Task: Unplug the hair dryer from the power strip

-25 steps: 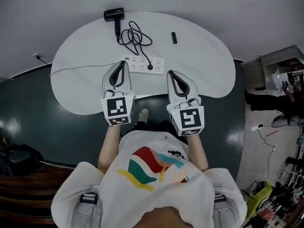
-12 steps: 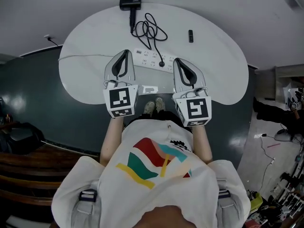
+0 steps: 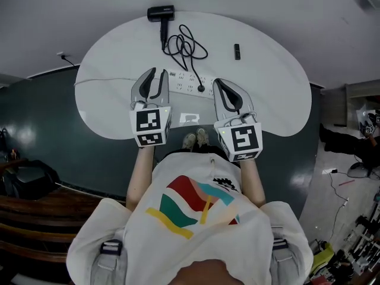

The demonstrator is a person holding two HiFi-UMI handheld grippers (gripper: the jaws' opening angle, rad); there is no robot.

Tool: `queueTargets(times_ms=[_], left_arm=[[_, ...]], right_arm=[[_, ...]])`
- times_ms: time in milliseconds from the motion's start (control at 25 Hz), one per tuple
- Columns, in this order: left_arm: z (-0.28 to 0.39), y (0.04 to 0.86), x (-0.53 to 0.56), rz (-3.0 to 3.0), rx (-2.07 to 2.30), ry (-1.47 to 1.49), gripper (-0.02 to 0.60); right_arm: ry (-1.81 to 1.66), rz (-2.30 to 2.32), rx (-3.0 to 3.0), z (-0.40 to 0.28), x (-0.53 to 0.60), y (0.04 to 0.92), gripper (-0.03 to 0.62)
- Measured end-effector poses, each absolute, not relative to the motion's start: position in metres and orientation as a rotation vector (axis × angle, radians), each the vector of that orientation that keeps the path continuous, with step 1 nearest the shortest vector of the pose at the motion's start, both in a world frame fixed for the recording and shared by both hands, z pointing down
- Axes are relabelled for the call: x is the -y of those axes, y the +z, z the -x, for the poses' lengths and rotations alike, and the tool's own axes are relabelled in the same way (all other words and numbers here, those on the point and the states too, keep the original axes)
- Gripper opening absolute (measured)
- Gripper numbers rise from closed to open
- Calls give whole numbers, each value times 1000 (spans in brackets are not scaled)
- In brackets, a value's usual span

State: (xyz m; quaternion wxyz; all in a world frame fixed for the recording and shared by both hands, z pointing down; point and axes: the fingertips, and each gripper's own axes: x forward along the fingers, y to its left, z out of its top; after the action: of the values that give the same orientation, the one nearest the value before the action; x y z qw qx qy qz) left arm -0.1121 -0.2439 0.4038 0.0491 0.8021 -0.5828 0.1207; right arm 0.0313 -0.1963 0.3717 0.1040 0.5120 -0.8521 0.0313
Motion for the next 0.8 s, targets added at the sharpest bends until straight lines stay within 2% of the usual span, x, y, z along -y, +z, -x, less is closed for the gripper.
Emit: queueTargets(times_ms=[120, 200, 280, 440, 600, 800], left_arm=[[105, 415, 251, -2425, 1710, 387, 109], [97, 433, 252, -2401, 1612, 436, 167], [90, 455, 252, -2363, 1513, 487, 195], [81, 503, 250, -2263, 1367, 586, 201], [76, 542, 246, -2123, 1244, 562, 201], [75, 570, 248, -2114, 1223, 741, 207]], right_arm=[[84, -1525, 2517, -35, 200, 366, 12], [82, -1531, 2519, -36, 201, 364, 12], [79, -1530, 2515, -37, 202, 363, 12], [85, -1512, 2500, -37, 205, 370, 12], [123, -1500, 2490, -39, 205, 380, 12], [146, -1496, 2482, -42, 204, 388, 12]])
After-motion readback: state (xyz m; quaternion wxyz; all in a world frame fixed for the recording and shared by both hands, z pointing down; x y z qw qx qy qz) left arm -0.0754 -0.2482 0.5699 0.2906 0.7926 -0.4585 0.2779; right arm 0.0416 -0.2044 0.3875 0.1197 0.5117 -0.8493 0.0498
